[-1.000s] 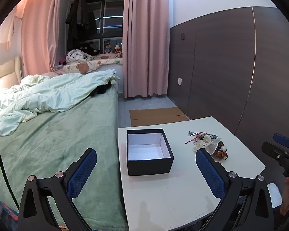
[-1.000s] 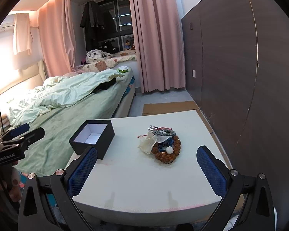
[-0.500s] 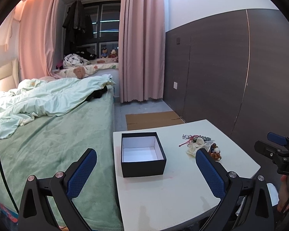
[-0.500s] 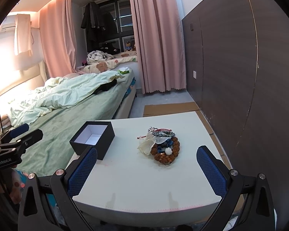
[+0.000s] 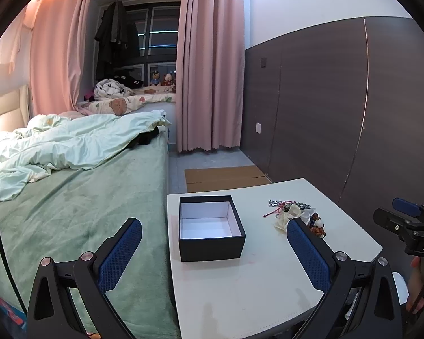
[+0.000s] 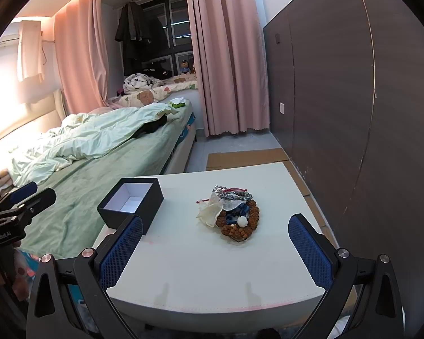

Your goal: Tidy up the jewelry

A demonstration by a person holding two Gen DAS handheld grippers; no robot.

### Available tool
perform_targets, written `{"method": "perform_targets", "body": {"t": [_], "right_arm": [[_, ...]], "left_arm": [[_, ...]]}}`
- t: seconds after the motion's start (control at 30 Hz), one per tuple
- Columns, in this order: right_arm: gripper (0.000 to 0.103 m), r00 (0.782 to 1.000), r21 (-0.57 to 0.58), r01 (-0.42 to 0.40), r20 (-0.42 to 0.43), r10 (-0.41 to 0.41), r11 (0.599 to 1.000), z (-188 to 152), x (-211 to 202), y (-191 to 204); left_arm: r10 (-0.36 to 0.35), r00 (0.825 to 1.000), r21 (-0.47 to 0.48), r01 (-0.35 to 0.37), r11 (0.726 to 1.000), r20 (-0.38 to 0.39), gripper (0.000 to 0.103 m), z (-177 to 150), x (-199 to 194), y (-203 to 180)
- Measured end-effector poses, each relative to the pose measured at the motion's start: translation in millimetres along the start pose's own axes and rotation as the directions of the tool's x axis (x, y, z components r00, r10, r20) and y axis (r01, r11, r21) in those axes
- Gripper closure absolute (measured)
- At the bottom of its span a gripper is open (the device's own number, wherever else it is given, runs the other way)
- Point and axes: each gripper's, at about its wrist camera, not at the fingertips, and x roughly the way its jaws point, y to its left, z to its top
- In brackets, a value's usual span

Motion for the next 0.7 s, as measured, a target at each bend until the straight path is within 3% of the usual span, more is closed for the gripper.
{"method": "perform_targets", "body": {"t": [0.7], "right_arm": [[0.000, 1.000, 0.004, -0.016, -0.001, 0.016, 1.000, -0.5, 3.2, 2.3]], "left_arm": [[0.004, 1.000, -0.016, -0.004, 1.000, 0.001, 0.000, -0.6, 3.1, 9.3]]}}
